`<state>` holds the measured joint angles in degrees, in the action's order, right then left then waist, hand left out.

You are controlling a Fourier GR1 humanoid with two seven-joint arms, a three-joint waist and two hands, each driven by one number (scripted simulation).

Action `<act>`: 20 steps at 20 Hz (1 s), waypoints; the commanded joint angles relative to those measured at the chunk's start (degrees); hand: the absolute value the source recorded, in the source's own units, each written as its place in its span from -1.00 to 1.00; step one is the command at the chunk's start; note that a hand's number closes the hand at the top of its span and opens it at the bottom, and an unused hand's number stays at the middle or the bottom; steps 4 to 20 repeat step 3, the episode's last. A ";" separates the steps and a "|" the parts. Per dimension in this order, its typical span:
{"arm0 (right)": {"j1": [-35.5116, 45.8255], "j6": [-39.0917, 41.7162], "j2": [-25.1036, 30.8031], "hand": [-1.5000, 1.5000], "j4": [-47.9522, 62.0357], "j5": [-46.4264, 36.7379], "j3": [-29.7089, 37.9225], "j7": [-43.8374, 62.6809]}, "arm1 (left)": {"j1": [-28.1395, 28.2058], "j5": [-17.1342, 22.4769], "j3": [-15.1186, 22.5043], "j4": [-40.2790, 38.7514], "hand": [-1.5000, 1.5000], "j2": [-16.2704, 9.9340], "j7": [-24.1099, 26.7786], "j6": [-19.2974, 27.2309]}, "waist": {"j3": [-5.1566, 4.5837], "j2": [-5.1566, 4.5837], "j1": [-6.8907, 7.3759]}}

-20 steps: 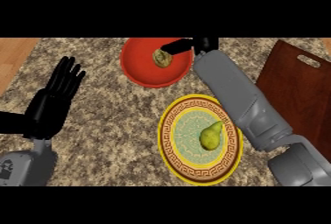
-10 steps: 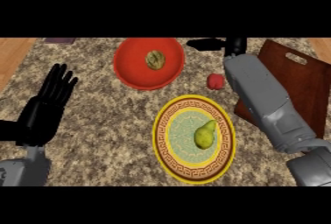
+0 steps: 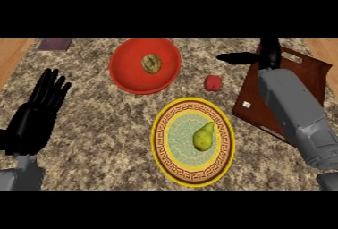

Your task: Pick the squash from the plate and place it in the bowl

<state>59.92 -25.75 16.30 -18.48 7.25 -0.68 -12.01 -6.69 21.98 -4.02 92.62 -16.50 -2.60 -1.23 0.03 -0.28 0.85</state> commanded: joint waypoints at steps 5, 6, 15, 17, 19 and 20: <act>-6.93 7.17 3.34 -1.00 -3.88 0.27 0.99 -2.06 | -3.02 -2.04 0.14 -5.06 0.00 2.66 2.08 0.72 | -0.02 0.13 -0.69; -6.93 7.17 3.34 -1.00 -3.88 0.27 0.99 -2.06 | -3.02 -2.04 0.14 -5.06 0.00 2.66 2.08 0.72 | -0.02 0.13 -0.69; -6.93 7.17 3.34 -1.00 -3.88 0.27 0.99 -2.06 | -3.02 -2.04 0.14 -5.06 0.00 2.66 2.08 0.72 | -0.02 0.13 -0.69; -6.93 7.17 3.34 -1.00 -3.88 0.27 0.99 -2.06 | -3.02 -2.04 0.14 -5.06 0.00 2.66 2.08 0.72 | -0.02 0.13 -0.69; -6.93 7.17 3.34 -1.00 -3.88 0.27 0.99 -2.06 | -3.02 -2.04 0.14 -5.06 0.00 2.66 2.08 0.72 | -0.02 0.13 -0.69; -6.93 7.17 3.34 -1.00 -3.88 0.27 0.99 -2.06 | -3.02 -2.04 0.14 -5.06 0.00 2.66 2.08 0.72 | -0.02 0.13 -0.69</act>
